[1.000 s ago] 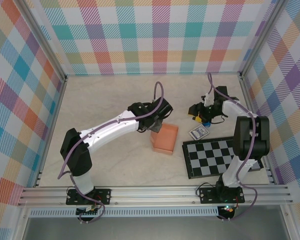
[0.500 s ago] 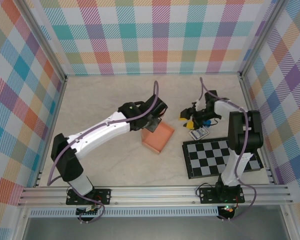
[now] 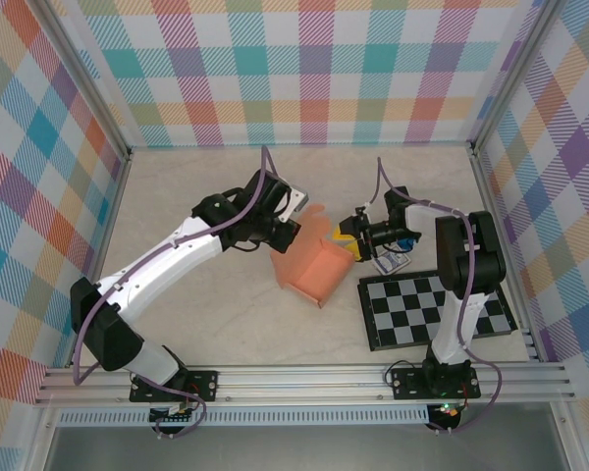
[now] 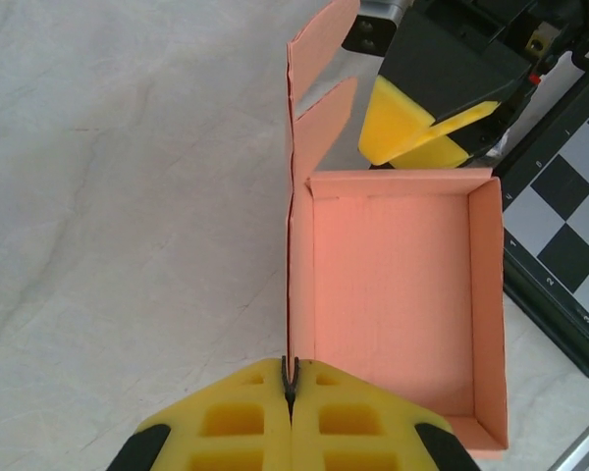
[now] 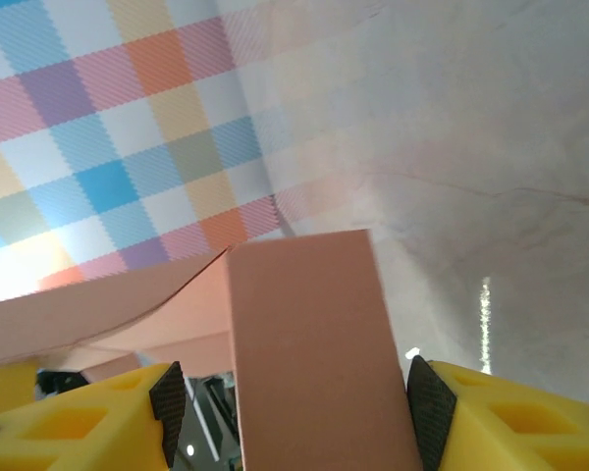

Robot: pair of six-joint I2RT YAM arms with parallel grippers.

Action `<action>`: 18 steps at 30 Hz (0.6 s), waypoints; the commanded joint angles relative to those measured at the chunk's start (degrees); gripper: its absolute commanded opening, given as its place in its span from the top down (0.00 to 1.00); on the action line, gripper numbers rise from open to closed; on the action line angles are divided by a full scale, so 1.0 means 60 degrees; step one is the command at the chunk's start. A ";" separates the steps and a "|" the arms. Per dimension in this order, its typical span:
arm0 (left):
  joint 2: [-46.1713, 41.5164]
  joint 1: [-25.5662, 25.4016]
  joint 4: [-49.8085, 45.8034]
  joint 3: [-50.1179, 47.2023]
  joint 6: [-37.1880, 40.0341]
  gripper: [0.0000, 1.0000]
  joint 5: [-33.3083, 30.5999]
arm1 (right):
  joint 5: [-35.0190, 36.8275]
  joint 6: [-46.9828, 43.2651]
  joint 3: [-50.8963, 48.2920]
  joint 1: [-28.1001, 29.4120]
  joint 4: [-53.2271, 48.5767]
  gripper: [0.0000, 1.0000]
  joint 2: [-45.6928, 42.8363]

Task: Fold the paper box

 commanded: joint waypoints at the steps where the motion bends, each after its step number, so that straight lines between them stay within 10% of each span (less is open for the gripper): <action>1: -0.0233 0.0124 0.0455 -0.0156 0.0156 1.00 0.0569 | -0.0981 -0.0520 0.0013 0.0039 -0.0200 0.37 0.0088; 18: -0.0551 0.0371 0.0891 -0.0291 -0.0270 1.00 0.0933 | 0.0104 0.1633 -0.0416 0.0231 0.1124 0.39 0.0178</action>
